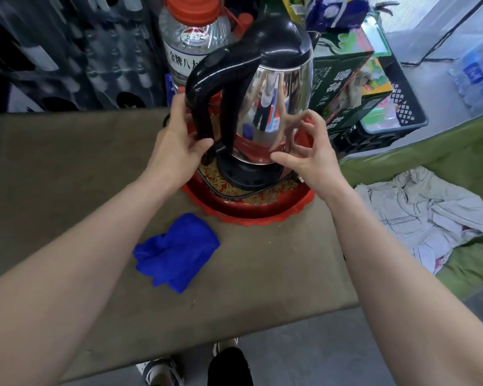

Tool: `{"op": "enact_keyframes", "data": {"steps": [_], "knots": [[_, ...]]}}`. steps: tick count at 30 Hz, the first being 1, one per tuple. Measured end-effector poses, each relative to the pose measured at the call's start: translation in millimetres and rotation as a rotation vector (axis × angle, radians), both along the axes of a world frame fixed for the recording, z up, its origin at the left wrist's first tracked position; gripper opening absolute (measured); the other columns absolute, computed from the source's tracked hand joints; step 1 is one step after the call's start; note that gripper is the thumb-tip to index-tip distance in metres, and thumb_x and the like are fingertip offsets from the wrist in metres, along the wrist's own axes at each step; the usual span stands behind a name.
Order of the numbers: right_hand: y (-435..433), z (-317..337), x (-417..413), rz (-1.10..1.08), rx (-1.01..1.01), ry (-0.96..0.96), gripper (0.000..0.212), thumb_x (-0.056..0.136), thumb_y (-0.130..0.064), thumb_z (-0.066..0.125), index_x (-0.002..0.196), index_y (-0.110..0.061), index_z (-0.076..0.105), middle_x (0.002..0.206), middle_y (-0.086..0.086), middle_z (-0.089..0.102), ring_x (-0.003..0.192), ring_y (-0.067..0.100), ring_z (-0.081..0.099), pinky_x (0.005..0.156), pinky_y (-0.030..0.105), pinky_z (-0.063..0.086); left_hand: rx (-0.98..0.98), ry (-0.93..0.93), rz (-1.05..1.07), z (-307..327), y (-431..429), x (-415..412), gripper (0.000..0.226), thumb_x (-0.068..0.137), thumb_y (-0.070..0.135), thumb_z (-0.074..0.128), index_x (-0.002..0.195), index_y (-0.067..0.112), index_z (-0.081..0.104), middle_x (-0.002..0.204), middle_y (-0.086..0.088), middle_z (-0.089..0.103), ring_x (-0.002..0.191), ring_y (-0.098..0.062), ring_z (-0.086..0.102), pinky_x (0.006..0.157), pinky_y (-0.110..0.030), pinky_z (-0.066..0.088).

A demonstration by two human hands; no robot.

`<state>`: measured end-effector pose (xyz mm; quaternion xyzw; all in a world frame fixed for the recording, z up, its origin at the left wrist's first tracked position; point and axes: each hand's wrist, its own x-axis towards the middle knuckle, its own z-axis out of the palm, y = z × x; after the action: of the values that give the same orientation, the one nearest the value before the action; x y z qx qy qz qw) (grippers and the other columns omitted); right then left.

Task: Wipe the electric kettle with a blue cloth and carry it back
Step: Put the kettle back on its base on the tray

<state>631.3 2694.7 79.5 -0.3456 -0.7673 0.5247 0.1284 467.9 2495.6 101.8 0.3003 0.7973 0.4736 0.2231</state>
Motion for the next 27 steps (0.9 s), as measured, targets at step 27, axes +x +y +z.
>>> {"op": "enact_keyframes", "data": {"steps": [27], "knots": [[-5.0, 52.9, 13.3, 0.060, -0.133, 0.180, 0.085, 0.076, -0.004, 0.090, 0.145, -0.023, 0.045, 0.152, -0.002, 0.053, 0.127, 0.025, 0.066, 0.113, 0.042, 0.050, -0.029, 0.495, -0.039, 54.0, 14.6, -22.6, 0.061, 0.099, 0.019, 0.054, 0.152, 0.035, 0.030, 0.148, 0.003, 0.039, 0.122, -0.001, 0.034, 0.101, -0.014, 0.025]]}}
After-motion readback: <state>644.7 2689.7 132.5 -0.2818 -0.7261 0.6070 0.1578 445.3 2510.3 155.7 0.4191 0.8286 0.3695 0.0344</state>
